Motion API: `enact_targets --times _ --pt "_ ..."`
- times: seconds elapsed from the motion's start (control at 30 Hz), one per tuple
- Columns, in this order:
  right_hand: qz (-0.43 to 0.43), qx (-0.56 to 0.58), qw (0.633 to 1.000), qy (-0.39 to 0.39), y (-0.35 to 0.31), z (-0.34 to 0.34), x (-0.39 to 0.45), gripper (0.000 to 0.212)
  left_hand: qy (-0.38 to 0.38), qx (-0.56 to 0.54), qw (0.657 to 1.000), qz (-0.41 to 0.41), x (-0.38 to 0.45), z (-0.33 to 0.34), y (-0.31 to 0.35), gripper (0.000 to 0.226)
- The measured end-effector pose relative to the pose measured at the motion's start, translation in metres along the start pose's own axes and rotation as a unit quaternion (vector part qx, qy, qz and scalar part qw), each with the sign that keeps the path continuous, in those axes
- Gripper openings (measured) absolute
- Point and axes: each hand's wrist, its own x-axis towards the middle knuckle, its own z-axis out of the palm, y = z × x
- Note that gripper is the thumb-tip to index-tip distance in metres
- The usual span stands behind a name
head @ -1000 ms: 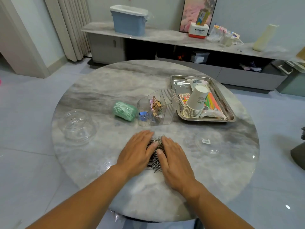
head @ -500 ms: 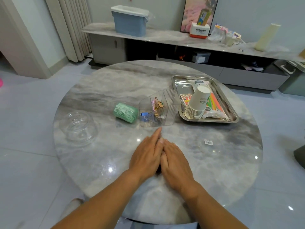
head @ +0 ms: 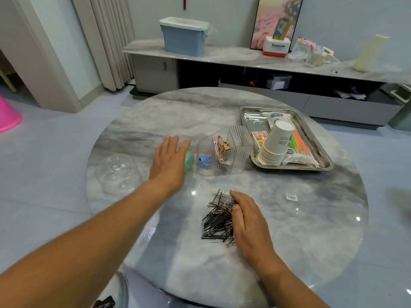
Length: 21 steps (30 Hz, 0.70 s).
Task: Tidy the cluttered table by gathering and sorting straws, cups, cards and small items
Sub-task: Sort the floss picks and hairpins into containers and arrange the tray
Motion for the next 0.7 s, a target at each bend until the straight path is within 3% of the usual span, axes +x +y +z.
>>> enact_targets --times 0.1,0.2,0.27,0.33,0.43,0.57,0.63,0.7 --pt "0.009 0.022 1.000 0.002 -0.001 -0.001 0.000 0.047 -0.098 0.119 0.986 0.062 0.028 -0.004 -0.015 0.088" --pt "0.017 0.038 0.999 0.011 -0.001 -0.003 0.001 0.044 -0.081 0.130 0.984 0.086 0.032 0.001 -0.020 0.071" --pt "0.019 0.043 0.999 0.018 0.000 -0.003 0.002 0.043 -0.026 0.067 0.996 0.055 0.027 0.006 -0.022 0.062" --pt "0.022 0.048 0.998 0.025 0.001 -0.003 0.003 0.043 0.027 -0.112 0.993 -0.029 0.019 0.007 -0.018 0.057" --pt "0.020 0.047 0.998 0.036 0.003 -0.003 0.004 0.040 0.078 -0.345 0.926 -0.131 0.002 0.016 -0.012 0.063" --pt "0.027 0.042 0.998 0.032 0.000 -0.002 0.003 0.046 0.063 -0.413 0.900 -0.128 -0.024 0.034 -0.011 0.068" --pt "0.032 0.034 0.999 0.023 -0.001 -0.003 0.004 0.048 0.062 -0.436 0.889 -0.126 -0.033 0.036 -0.008 0.083" --pt "0.032 0.023 0.999 0.012 -0.002 -0.002 0.004 0.048 0.158 -0.398 0.896 -0.119 -0.050 0.040 0.002 0.083"
